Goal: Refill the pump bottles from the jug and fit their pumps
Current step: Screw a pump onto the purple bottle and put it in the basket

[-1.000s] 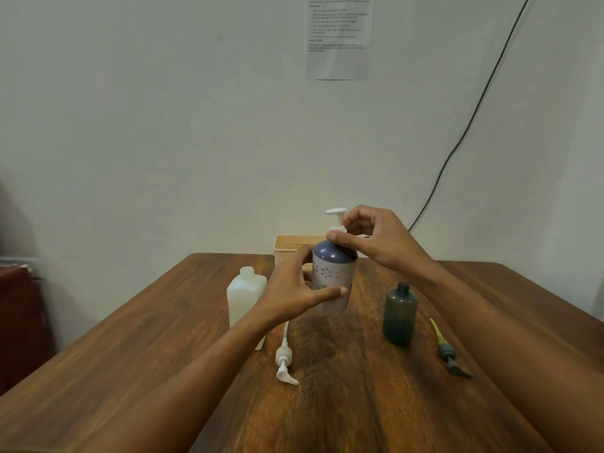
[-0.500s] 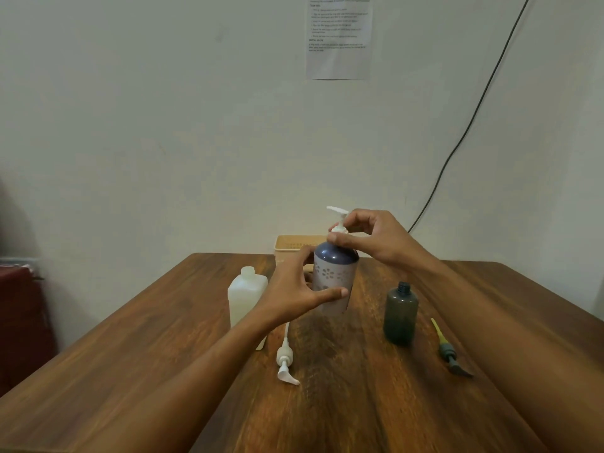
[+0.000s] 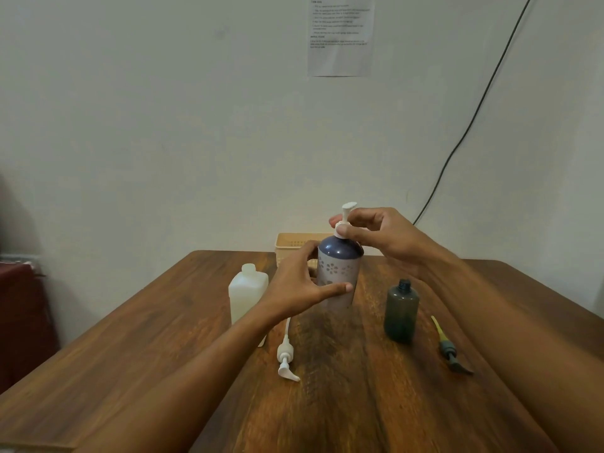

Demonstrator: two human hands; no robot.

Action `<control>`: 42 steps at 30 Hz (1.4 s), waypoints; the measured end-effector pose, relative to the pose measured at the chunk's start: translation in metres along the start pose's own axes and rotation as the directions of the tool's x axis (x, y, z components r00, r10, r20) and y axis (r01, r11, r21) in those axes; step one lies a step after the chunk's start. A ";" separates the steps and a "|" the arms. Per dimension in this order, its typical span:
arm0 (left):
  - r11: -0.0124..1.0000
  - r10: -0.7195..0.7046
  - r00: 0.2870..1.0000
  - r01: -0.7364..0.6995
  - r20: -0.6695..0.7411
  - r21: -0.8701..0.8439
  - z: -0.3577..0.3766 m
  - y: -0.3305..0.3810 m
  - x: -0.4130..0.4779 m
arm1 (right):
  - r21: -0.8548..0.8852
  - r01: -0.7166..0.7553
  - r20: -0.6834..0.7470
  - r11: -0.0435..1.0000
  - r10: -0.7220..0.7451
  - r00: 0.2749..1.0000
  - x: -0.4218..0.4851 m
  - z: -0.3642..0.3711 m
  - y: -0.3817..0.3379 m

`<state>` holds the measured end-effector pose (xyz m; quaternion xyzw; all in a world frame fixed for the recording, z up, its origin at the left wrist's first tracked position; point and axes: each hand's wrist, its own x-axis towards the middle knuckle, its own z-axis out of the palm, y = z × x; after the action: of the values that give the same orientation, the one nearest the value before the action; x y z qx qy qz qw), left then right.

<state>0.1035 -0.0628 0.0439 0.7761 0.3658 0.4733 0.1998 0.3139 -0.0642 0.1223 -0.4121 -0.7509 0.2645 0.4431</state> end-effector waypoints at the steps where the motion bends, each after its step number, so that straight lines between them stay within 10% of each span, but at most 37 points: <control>1: 1.000 0.003 1.000 -0.003 0.000 0.004 0.001 0.000 0.000 | -0.005 0.006 -0.029 1.000 -0.006 1.000 0.000 0.001 0.000; 42: 1.000 -0.009 1.000 0.009 0.011 -0.006 0.005 0.002 -0.002 | -0.058 -0.015 -0.086 0.998 0.010 0.996 -0.006 0.006 0.001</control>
<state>0.1084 -0.0654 0.0416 0.7765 0.3667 0.4692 0.2061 0.3105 -0.0690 0.1164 -0.4407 -0.7359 0.2274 0.4610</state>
